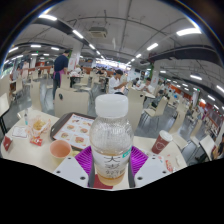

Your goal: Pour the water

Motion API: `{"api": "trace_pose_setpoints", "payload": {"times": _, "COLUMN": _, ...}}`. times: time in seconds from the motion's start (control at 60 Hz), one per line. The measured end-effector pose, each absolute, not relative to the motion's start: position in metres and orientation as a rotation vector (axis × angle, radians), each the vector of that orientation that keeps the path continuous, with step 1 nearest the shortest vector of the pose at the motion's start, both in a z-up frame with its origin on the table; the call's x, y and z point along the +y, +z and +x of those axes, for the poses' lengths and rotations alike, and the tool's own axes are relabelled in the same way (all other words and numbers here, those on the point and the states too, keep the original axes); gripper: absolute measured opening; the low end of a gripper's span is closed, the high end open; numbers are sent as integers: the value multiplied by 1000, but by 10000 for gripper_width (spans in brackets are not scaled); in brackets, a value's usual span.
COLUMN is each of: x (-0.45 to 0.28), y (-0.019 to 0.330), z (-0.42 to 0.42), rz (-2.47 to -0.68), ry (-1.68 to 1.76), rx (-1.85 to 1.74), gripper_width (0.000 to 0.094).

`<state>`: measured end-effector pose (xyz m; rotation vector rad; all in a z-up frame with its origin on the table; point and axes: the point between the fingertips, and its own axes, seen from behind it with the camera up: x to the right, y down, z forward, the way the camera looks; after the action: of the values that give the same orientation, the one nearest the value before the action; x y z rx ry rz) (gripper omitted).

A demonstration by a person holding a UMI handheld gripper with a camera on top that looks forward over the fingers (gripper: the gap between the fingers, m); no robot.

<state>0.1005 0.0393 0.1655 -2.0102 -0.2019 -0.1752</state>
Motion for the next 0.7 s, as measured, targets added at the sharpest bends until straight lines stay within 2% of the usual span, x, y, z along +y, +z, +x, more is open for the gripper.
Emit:
{"api": "trace_pose_setpoints", "payload": {"times": 0.283, "x": 36, "y": 73, "z": 109, "rz": -2083, "ry": 47, "rx": -82, "gripper_width": 456}}
{"api": "trace_pose_setpoints", "payload": {"times": 0.35, "x": 33, "y": 60, "z": 105, "rz": -2086, "ry": 66, "rx": -93, "gripper_width": 472}}
{"api": "trace_pose_setpoints", "payload": {"times": 0.433, "x": 33, "y": 63, "z": 101, "rz": -2037, "ry": 68, "rx": -98, "gripper_width": 468}}
{"api": "trace_pose_setpoints", "payload": {"times": 0.517, "x": 33, "y": 64, "z": 102, "rz": -2024, "ry": 77, "rx": -83, "gripper_width": 504}}
{"api": "trace_pose_setpoints", "payload": {"times": 0.633, "x": 28, "y": 59, "z": 104, "rz": -2065, "ry": 84, "rx": -87, "gripper_width": 599}}
{"api": "trace_pose_setpoints", "payload": {"times": 0.7, "x": 20, "y": 53, "z": 102, "rz": -2109, "ry": 81, "rx": -92, "gripper_width": 795}}
